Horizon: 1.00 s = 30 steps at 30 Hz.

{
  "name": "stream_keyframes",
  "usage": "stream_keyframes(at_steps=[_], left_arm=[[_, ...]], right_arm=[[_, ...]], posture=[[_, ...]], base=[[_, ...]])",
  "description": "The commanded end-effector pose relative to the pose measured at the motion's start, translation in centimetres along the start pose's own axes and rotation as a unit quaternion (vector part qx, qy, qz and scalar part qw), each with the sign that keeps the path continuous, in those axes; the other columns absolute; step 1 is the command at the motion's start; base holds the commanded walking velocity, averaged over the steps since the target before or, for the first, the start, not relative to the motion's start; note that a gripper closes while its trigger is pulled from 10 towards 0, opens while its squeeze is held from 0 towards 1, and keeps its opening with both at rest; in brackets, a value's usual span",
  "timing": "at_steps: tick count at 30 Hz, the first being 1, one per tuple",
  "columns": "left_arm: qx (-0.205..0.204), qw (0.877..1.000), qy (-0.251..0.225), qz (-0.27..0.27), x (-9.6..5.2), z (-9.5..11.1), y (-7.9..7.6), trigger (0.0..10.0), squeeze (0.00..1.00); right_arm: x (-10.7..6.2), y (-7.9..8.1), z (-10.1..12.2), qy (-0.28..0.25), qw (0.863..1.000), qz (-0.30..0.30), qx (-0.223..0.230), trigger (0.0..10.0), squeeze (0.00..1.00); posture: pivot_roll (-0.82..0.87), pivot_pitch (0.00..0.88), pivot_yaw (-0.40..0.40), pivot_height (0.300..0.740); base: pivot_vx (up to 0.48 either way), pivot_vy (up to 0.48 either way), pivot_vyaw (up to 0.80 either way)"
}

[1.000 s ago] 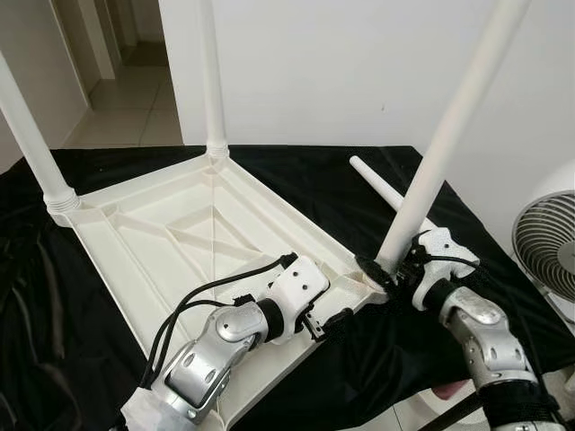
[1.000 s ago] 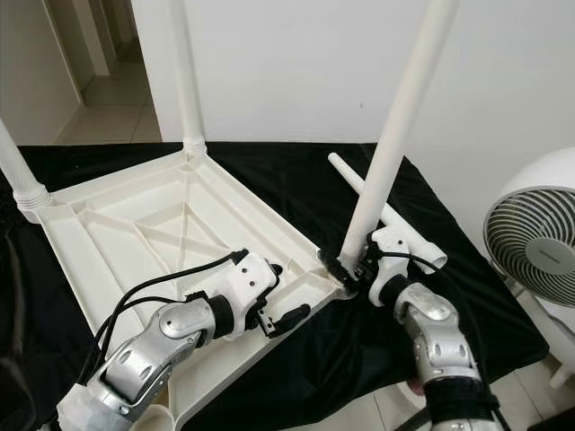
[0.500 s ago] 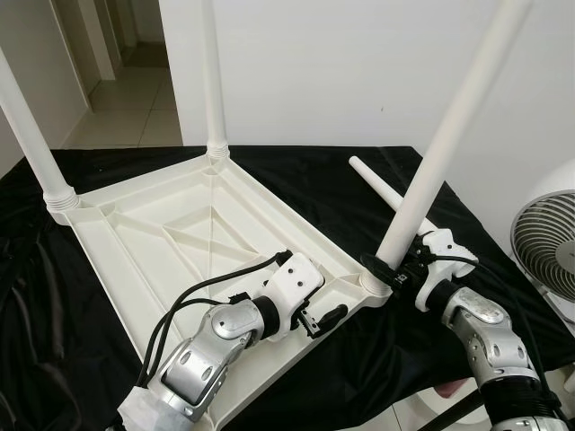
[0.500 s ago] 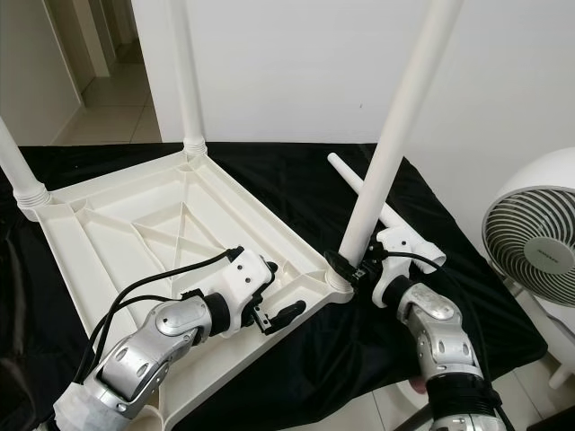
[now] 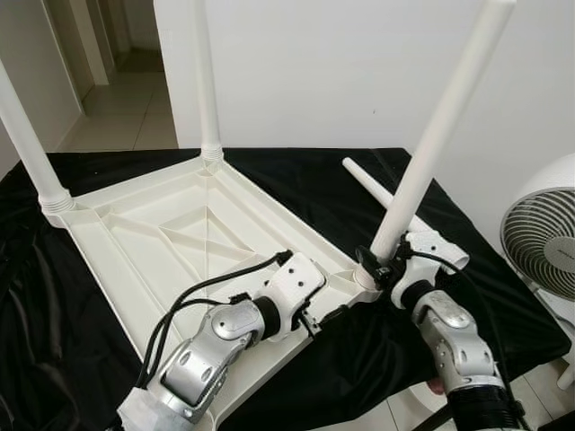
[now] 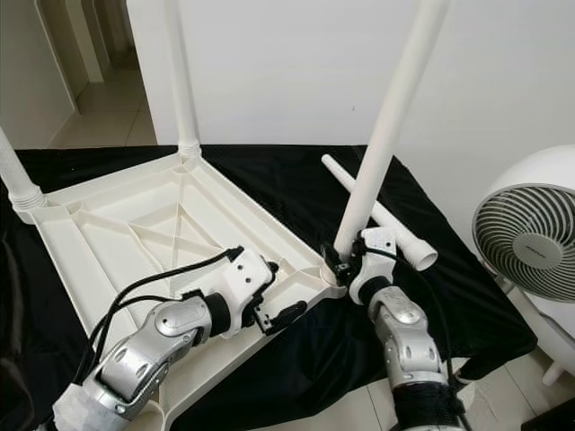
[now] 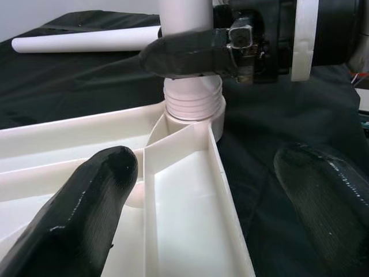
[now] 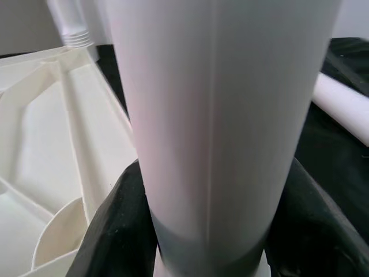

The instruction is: Building children table

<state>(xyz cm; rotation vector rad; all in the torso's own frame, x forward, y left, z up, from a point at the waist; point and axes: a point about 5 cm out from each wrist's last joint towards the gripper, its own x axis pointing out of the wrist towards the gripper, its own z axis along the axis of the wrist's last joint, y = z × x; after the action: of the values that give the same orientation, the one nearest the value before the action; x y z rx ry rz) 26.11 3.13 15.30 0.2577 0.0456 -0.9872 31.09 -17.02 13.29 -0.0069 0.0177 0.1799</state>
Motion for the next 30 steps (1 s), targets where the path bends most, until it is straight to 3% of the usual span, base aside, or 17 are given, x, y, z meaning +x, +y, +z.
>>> stream_keyframes(at_steps=[1,7,13,19,20,21,27,28,30], left_arm=[[-0.002,1.000,0.003,-0.023,0.1,-0.1,-0.6,10.0,0.00],[-0.004,1.000,0.003,-0.022,0.1,-0.1,-0.7,10.0,0.00],[-0.005,1.000,0.003,-0.021,0.1,-0.2,-0.9,10.0,0.00],[-0.004,1.000,0.002,-0.023,0.2,-0.2,-1.0,10.0,0.00],[-0.004,1.000,0.002,-0.024,0.2,-0.2,-1.0,10.0,0.00],[-0.003,1.000,0.002,-0.024,0.2,-0.2,-1.0,10.0,0.00],[-0.002,1.000,0.002,-0.025,0.2,-0.2,-1.0,10.0,0.00],[-0.002,1.000,0.002,-0.025,0.3,-0.2,-1.0,10.0,0.00],[-0.002,1.000,0.001,-0.025,0.3,-0.2,-1.1,10.0,0.00]], right_arm=[[-0.5,0.3,-1.9,0.043,0.997,-0.066,0.007,0.0,0.00],[-0.9,1.3,-2.1,0.042,0.986,-0.158,0.031,0.0,0.00],[-1.0,2.8,-1.6,0.032,0.984,-0.168,0.048,0.0,0.00],[-1.1,2.3,-1.4,0.026,0.983,-0.176,0.045,0.0,0.00],[-1.1,2.3,-1.3,0.025,0.983,-0.179,0.043,0.5,0.00],[-1.0,2.5,-1.2,0.022,0.984,-0.174,0.040,10.0,0.00],[-1.0,2.5,-0.7,0.007,0.986,-0.164,0.040,10.0,0.00],[-1.0,2.4,-0.5,-0.002,0.986,-0.157,0.048,10.0,1.00],[-1.0,2.3,-0.2,-0.010,0.987,-0.153,0.047,10.0,1.00]], posture=[[0.01,0.029,-0.031,0.740],[0.01,0.027,-0.042,0.740],[0.01,0.016,-0.048,0.740],[0.01,0.009,-0.050,0.740],[0.01,0.009,-0.050,0.740],[0.01,0.009,-0.050,0.740],[0.01,0.000,-0.052,0.740],[0.01,0.000,-0.053,0.740],[0.01,0.000,-0.053,0.740]], base=[[0.000,0.000,0.00],[0.000,0.000,0.00],[0.000,0.000,0.00],[0.000,0.000,0.00],[0.000,0.000,0.00],[0.000,0.000,0.00],[0.000,0.000,0.00],[0.000,0.000,0.00],[0.000,0.000,0.00]])
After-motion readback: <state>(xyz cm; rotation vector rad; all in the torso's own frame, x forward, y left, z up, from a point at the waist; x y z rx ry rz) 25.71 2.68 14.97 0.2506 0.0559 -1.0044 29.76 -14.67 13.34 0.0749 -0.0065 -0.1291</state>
